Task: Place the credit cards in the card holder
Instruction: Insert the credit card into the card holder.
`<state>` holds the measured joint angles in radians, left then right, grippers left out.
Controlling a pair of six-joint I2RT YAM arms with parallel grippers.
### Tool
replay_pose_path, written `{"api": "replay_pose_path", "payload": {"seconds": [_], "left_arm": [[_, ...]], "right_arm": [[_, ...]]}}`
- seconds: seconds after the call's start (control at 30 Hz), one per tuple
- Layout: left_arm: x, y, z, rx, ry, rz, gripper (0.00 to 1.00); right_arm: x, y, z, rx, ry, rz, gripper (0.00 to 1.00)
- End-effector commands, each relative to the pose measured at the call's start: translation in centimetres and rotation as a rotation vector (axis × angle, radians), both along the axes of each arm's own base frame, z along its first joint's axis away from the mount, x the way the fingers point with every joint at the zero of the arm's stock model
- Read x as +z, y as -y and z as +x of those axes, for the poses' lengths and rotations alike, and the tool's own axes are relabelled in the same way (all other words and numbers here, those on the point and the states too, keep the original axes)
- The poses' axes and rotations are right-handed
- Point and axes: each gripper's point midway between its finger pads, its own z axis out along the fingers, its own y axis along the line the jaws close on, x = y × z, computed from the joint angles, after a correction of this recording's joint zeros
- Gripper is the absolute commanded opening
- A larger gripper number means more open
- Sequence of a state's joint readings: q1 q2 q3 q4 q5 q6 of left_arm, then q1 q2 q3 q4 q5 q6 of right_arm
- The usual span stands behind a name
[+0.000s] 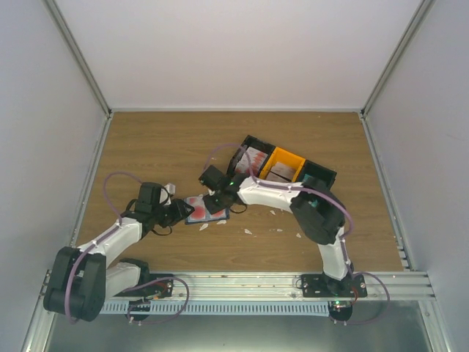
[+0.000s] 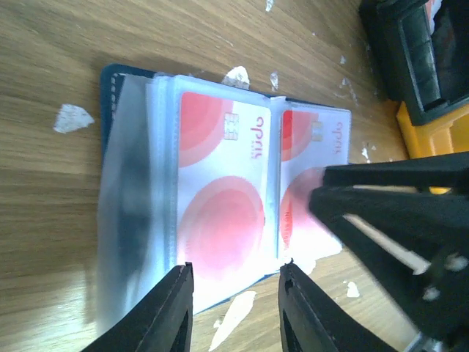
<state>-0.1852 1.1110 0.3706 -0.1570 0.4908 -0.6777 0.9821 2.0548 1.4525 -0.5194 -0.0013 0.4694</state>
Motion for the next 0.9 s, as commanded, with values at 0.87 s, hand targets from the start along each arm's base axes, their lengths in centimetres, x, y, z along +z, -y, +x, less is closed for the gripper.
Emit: {"api": "replay_pose_path", "payload": {"seconds": [0.87], "left_arm": [[0.0, 0.0, 2.5, 0.002, 0.041, 0.029, 0.35]], "right_arm": [[-1.5, -0.4, -0.6, 0.114, 0.005, -0.072, 0.34]]}}
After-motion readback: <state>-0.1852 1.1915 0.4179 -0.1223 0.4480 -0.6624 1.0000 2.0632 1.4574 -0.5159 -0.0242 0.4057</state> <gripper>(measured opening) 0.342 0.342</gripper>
